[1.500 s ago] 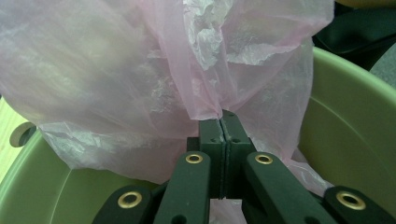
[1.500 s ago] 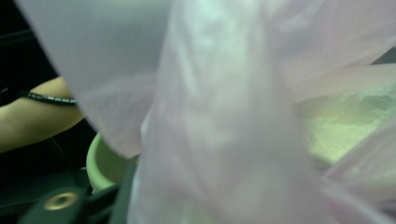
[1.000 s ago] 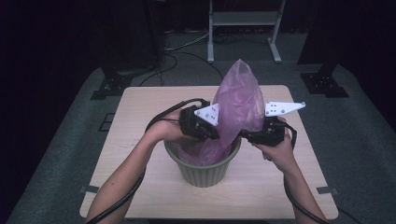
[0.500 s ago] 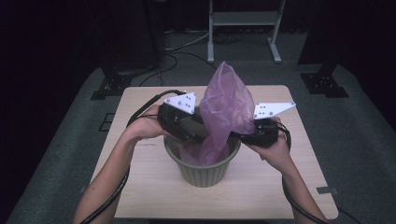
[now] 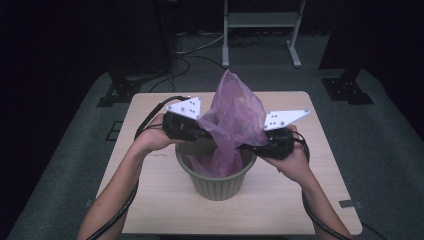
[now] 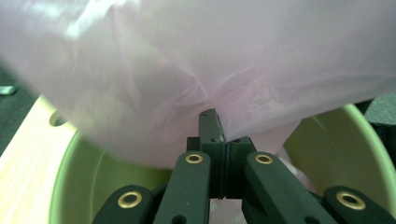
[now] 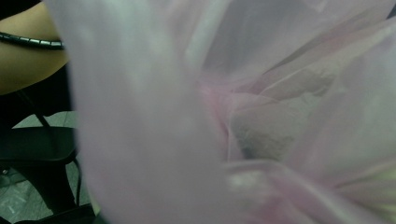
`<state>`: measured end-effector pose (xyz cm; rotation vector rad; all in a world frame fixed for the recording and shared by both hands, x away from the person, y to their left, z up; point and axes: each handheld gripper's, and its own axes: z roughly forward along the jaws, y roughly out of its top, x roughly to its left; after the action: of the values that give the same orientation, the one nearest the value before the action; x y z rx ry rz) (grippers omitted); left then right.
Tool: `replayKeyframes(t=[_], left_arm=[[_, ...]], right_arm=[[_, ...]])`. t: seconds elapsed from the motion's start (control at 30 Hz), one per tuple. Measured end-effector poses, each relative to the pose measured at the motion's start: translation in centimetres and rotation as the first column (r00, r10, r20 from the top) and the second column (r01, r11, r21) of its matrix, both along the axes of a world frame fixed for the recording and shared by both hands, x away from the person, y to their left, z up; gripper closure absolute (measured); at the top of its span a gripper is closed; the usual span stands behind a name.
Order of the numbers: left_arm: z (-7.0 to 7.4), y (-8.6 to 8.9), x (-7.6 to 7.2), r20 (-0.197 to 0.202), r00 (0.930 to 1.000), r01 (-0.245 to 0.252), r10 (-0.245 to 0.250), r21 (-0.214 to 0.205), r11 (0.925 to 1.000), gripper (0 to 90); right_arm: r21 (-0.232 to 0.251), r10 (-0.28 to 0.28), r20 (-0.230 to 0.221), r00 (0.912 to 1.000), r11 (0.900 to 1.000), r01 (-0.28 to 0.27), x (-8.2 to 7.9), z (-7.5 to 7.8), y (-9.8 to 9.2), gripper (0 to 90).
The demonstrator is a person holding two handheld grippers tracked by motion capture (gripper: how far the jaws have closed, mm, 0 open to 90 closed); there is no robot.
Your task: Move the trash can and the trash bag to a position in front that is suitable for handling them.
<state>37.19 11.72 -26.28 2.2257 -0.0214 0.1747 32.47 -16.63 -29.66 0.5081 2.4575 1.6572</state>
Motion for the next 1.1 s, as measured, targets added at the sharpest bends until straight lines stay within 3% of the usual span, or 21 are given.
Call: replayKeyframes(t=[0.4, 0.7, 0.9, 1.1], left_arm=[[-0.3, 5.1, -0.2, -0.002, 0.9944, -0.105, 0.105, -0.015, 0.9943, 89.9], [-0.9, 8.7, -0.1, -0.029, 0.9824, -0.185, 0.185, -0.027, 0.9823, 90.0], [-2.1, 10.9, 0.3, -0.070, 0.9704, -0.234, 0.231, -0.028, 0.9719, 90.0], [-3.2, 11.6, 0.5, -0.095, 0.9673, -0.240, 0.235, -0.044, 0.9698, 90.0]], right_arm=[[-0.001, -0.107, -0.009, 0.9942, 0.9942, 0.107, 0.0, 0.4, -4.4, 90.0], [-0.032, -0.192, -0.038, 0.9807, 0.9812, 0.191, 0.7, 0.1, -7.8, 90.0], [-0.058, -0.221, -0.059, 0.9734, 0.9742, 0.218, 1.2, -0.8, -8.8, 90.0], [-0.082, -0.217, -0.076, 0.9733, 0.9741, 0.211, 1.5, -1.8, -8.9, 90.0]])
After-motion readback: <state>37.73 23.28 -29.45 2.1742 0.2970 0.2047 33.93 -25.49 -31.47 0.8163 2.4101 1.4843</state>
